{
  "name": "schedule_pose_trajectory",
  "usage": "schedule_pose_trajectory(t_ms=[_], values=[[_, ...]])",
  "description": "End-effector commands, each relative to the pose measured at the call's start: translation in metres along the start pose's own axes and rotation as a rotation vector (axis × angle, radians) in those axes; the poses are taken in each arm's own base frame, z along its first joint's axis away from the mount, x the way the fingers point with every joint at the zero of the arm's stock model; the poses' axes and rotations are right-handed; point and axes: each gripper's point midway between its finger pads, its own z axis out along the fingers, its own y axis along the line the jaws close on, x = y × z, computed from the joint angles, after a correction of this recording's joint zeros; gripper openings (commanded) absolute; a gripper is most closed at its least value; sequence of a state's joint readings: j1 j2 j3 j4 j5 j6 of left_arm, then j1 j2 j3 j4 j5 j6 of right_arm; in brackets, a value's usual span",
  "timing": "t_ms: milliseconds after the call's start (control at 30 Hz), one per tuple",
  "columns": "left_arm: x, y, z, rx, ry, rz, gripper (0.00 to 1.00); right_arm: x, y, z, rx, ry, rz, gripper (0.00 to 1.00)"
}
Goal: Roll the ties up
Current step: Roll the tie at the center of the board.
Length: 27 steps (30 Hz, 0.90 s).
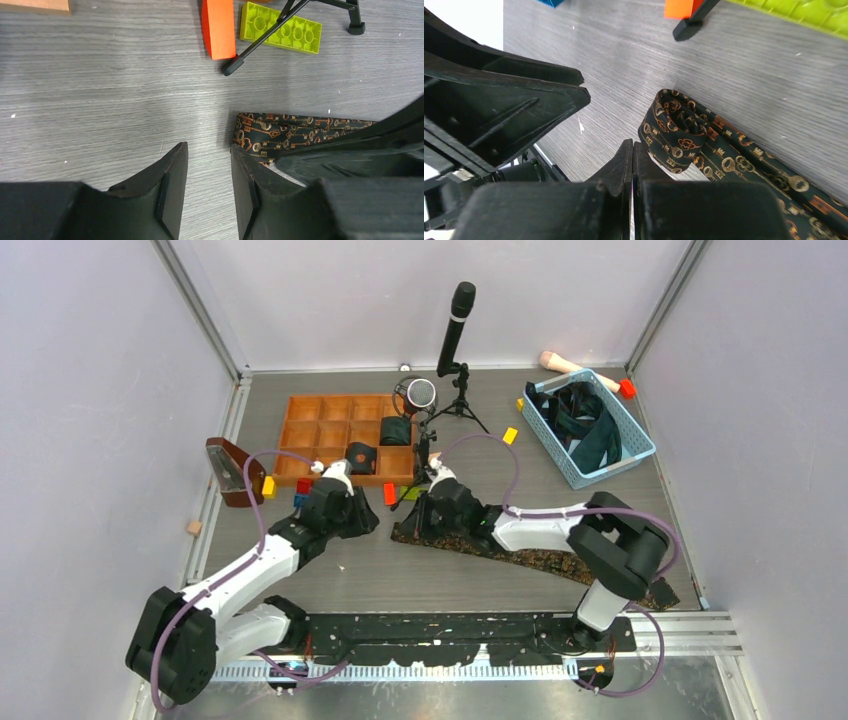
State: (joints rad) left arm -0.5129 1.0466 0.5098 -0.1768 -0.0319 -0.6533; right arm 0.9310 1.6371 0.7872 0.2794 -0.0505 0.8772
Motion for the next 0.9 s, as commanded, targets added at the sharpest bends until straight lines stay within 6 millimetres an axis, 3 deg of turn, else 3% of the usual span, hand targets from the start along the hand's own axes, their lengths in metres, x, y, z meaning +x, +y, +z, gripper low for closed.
schedule_pose_trajectory(t_ms=[0,600,867], values=[[-0.013,-0.019,0.0,0.109,-0.043,-0.039,0.39,-0.002,0.034,0.009,-0.162,0.018,-0.001,0.0],[0.002,-0.021,0.021,0.151,0.017,-0.045,0.39,-0.003,-0.015,0.006,0.06,-0.048,0.034,0.0],[0.01,-0.03,0.027,0.21,0.056,-0.039,0.42,-0.003,-0.024,0.005,0.1,-0.056,0.04,0.0]])
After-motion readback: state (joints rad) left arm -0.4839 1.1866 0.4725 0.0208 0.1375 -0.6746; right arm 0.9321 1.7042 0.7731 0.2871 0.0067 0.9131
